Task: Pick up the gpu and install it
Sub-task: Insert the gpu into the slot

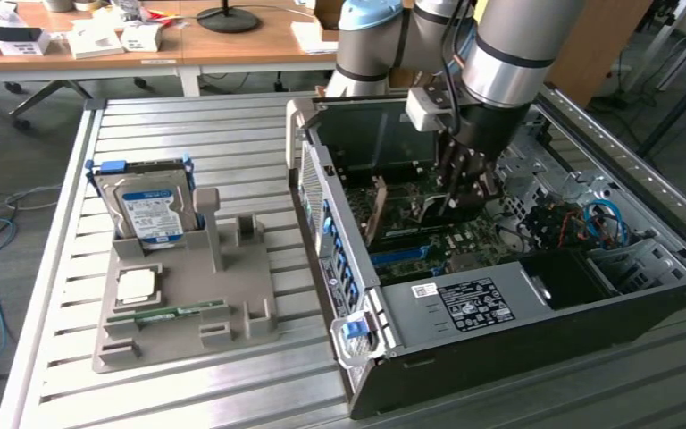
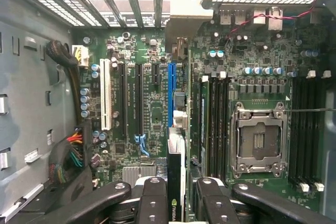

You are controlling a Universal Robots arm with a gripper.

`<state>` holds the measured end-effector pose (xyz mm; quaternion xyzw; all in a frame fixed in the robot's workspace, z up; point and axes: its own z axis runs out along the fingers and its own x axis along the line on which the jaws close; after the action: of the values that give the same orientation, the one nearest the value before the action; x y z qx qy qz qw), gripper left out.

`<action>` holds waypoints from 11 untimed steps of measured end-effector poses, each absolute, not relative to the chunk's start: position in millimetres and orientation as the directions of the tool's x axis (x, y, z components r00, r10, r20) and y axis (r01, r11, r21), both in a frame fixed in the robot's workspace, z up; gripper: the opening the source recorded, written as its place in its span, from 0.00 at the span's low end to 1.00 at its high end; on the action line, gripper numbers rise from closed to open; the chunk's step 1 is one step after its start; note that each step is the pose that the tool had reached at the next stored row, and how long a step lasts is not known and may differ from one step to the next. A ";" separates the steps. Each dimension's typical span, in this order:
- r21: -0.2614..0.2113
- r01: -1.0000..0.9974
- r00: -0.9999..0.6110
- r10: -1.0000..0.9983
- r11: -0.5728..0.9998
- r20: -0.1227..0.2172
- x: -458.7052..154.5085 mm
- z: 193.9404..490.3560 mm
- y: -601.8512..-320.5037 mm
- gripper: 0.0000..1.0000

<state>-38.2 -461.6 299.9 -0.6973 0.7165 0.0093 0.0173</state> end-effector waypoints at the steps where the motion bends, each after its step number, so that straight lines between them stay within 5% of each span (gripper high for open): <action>1: -0.011 -1.000 -0.027 -0.999 0.028 -0.038 -38.2 299.3 -461.6 0.26; 11: -0.011 -1.000 -0.027 -0.999 0.028 -0.038 -41.3 298.2 -461.5 0.26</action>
<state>-41.3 -461.5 298.2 -0.6972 0.7166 0.0092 0.0175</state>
